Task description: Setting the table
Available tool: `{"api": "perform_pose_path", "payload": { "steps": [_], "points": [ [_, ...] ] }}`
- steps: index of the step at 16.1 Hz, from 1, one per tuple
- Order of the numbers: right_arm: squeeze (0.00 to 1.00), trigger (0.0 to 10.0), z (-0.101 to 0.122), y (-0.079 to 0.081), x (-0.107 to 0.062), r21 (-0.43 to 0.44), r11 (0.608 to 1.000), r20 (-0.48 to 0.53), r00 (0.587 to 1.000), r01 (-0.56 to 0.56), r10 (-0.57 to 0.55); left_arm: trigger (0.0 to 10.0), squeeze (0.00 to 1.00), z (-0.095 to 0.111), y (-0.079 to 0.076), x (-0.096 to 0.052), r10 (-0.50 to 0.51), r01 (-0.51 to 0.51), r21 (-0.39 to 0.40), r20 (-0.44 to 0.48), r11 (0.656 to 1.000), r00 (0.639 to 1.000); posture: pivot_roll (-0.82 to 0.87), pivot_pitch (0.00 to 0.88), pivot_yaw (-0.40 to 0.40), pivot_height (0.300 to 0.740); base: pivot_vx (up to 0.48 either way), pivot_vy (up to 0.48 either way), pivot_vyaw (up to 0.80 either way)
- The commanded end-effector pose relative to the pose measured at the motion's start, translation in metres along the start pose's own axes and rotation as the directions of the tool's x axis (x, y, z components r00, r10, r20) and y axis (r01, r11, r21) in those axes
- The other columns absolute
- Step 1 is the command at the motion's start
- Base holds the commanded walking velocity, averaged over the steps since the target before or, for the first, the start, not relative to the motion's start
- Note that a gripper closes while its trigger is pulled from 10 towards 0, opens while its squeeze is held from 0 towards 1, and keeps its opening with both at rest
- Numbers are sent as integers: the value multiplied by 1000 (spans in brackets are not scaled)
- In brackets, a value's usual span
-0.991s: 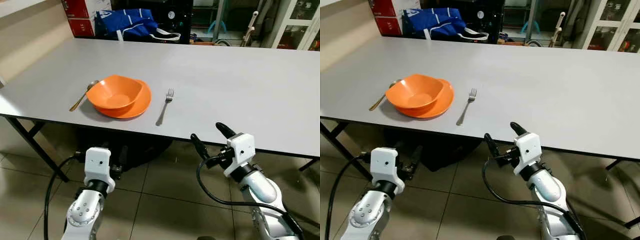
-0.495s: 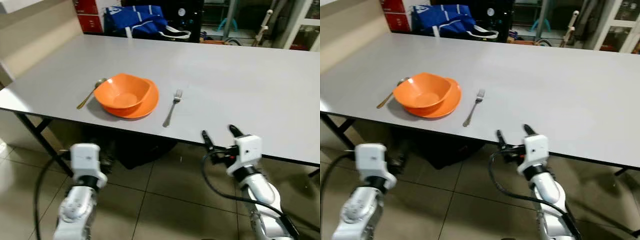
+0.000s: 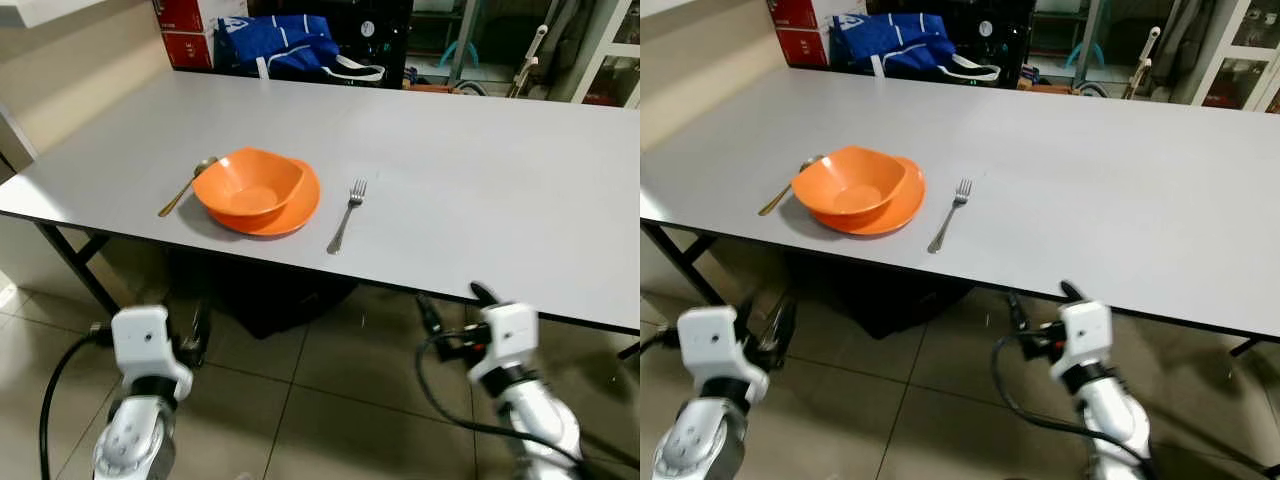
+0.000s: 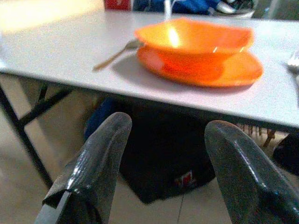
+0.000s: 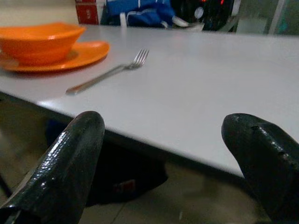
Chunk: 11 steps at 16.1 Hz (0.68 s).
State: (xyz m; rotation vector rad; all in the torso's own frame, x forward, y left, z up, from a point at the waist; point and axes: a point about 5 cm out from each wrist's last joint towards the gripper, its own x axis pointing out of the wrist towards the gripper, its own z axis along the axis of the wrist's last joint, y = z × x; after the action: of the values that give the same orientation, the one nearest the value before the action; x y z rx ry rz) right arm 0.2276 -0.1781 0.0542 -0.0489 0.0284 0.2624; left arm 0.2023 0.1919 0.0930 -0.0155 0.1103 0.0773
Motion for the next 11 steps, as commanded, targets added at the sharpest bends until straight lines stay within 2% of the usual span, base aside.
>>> {"api": "perform_pose_path", "payload": {
  "steps": [1, 3, 4, 5, 6, 7, 8, 11],
  "points": [
    [0, 10000, -7, 10, 5, 0, 1000, -1, 1000, -18, 18, 10000, 0, 7, 0, 3, -15, 15, 24, 9, 1000, 1000, -179, 0, 78, 740, 0, 379, 0],
    [0, 10000, -13, 19, 5, 11, 1000, -9, 1000, -29, 29, 10000, 0, 11, 1, 5, -19, 18, 24, 13, 1000, 1000, -180, 0, 84, 740, 0, 444, 0],
    [0, 10000, -24, 25, -20, 16, 999, -10, 999, -38, 38, 10000, 0, 13, -2, 7, -30, 30, 19, 13, 999, 999, -180, 0, 84, 740, 0, 450, 0],
    [0, 10000, -29, 30, -36, 16, 999, -6, 999, -43, 43, 10000, 0, 14, -3, 8, -38, 37, 16, 11, 999, 999, -182, 0, 88, 740, 0, 446, 0],
    [0, 10000, -29, 25, -36, 12, 999, -1, 999, -43, 43, 10000, 0, 14, -3, 9, -38, 38, 16, 11, 999, 999, -185, 0, 88, 740, 0, 446, 0],
    [0, 10000, -25, 11, -30, 3, 999, 10, 999, -38, 38, 10000, 0, 16, -5, 11, -43, 43, 11, 11, 999, 999, -185, 0, 86, 740, 0, 446, 0],
    [0, 10000, -24, 8, -28, 1, 999, 10, 999, -35, 35, 10000, 0, 16, -6, 12, -48, 48, 11, 13, 999, 999, -186, 0, 87, 740, 0, 454, 0],
    [0, 10000, -19, 5, -18, -12, 1000, 17, 1000, -26, 26, 10000, 0, 15, -8, 17, -70, 70, 9, 4, 997, 998, -190, 0, 89, 740, 0, 466, -800]
  ]
}}
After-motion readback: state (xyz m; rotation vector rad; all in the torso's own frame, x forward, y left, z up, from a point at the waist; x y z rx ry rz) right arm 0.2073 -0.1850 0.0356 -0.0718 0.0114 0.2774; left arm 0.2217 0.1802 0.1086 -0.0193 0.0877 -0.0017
